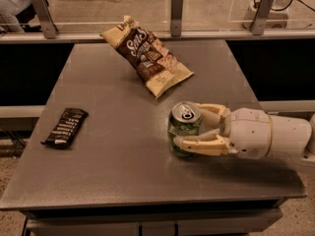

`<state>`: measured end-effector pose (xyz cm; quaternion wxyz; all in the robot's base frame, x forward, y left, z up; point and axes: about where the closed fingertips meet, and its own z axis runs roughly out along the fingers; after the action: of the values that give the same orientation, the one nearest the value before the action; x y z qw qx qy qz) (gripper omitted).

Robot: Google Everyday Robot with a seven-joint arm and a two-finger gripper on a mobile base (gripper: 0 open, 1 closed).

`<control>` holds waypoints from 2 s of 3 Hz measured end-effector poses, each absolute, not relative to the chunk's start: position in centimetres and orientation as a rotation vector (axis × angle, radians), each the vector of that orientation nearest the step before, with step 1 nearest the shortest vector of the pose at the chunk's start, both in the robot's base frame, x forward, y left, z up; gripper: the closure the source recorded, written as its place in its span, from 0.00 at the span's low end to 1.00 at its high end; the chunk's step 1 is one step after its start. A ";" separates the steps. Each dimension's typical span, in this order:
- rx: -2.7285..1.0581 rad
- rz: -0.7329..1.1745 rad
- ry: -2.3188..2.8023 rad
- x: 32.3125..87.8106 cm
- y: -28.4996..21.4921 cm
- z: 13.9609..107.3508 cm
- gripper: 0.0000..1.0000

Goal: Knock green can over

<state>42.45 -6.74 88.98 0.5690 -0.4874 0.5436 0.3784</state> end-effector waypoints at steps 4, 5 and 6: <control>-1.545 0.452 1.808 47.1 -7.9 91.0 1.00; -1.728 0.548 2.041 47.2 -7.6 84.4 1.00; -1.784 0.562 2.095 47.0 -7.2 83.5 0.82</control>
Offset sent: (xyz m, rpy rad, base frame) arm 0.0746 0.0043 0.0168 -0.8325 0.3063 -0.1505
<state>46.96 -7.16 83.46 0.1658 -0.6263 0.7358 0.1972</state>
